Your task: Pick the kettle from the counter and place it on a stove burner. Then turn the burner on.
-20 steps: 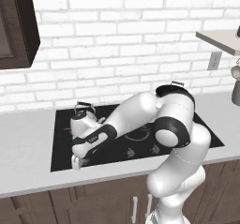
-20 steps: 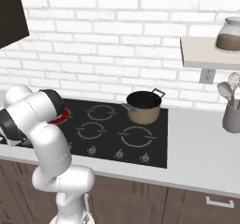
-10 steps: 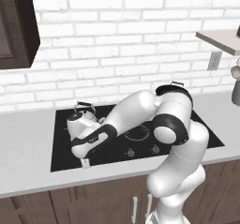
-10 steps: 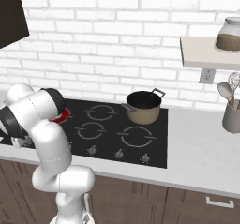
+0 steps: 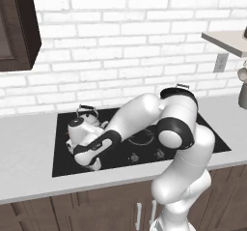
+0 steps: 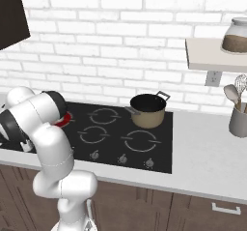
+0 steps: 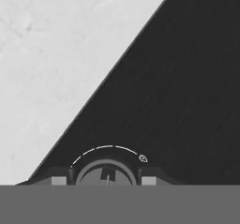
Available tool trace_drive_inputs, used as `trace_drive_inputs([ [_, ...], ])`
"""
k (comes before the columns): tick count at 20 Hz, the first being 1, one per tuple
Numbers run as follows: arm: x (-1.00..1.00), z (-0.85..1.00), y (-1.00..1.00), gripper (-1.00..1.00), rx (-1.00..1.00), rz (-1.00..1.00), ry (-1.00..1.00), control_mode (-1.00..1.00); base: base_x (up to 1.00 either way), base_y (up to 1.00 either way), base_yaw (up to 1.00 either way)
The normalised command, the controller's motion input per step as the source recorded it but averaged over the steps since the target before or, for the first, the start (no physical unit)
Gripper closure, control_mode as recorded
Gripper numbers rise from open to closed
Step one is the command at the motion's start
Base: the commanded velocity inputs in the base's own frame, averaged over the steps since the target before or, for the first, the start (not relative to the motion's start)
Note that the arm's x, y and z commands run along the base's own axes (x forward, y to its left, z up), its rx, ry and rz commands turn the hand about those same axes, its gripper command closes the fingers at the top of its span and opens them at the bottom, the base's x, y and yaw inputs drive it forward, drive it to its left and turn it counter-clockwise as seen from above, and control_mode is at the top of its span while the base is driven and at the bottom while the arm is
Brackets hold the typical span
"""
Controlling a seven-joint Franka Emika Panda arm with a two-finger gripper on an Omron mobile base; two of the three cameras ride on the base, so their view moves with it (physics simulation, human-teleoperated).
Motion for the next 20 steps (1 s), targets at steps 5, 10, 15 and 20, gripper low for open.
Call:
trace_drive_inputs([
  [5, 0.00, -0.06, 0.00, -1.00, 0.00, 0.37, 0.01, -1.00, 0.00, 0.00, 0.00],
  [10, -0.03, 0.01, 0.00, -1.00, 0.00, 0.00, 0.00, -1.00, 0.00, 0.00, 0.00],
  [15, -0.02, 0.28, 0.04, -1.00, 0.00, 0.00, 0.00, -1.00, 0.00, 0.00, 0.00],
  [20, 0.00, 0.89, 0.04, -1.00, 0.00, 0.01, 0.00, -1.00, 0.00, 0.00, 0.00],
])
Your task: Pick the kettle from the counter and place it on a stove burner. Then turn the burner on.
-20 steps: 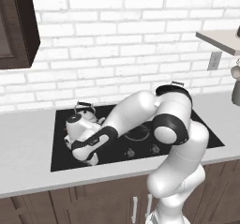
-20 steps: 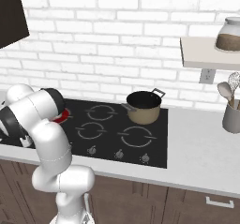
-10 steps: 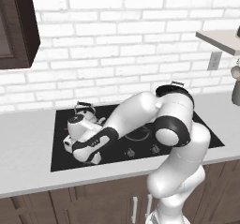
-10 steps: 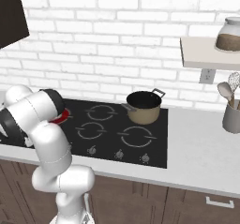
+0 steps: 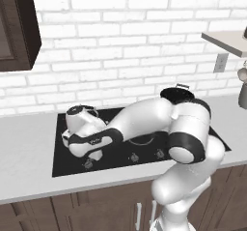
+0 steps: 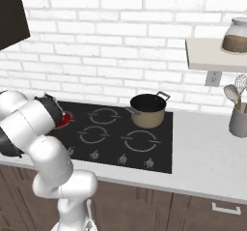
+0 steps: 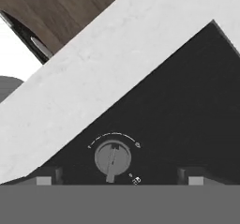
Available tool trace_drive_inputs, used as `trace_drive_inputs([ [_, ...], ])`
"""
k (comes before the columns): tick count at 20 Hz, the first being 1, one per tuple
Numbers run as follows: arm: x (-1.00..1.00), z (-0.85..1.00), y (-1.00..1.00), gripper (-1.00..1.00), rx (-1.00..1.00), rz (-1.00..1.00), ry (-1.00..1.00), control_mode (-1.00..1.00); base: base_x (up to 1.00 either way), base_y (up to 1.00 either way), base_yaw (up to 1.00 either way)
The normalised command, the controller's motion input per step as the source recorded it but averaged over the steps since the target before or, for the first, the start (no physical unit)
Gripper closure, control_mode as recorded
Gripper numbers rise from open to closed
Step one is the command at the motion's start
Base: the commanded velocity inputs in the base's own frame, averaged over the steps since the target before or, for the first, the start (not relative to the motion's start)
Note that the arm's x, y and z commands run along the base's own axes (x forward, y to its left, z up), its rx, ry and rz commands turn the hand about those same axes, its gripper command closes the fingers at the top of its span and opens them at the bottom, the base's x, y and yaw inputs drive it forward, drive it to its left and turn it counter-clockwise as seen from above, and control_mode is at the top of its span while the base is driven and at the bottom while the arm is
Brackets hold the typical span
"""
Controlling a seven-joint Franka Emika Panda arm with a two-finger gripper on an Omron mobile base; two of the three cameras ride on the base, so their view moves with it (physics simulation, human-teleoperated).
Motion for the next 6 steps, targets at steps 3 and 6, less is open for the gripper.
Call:
trace_drive_inputs([
  [3, -0.51, 1.00, -0.25, -1.00, 0.00, 0.00, 0.00, -1.00, 0.00, 0.00, 0.00],
  [6, -1.00, 1.00, -0.94, -1.00, 0.02, 0.06, -0.08, -1.00, 0.00, 0.00, 0.00],
])
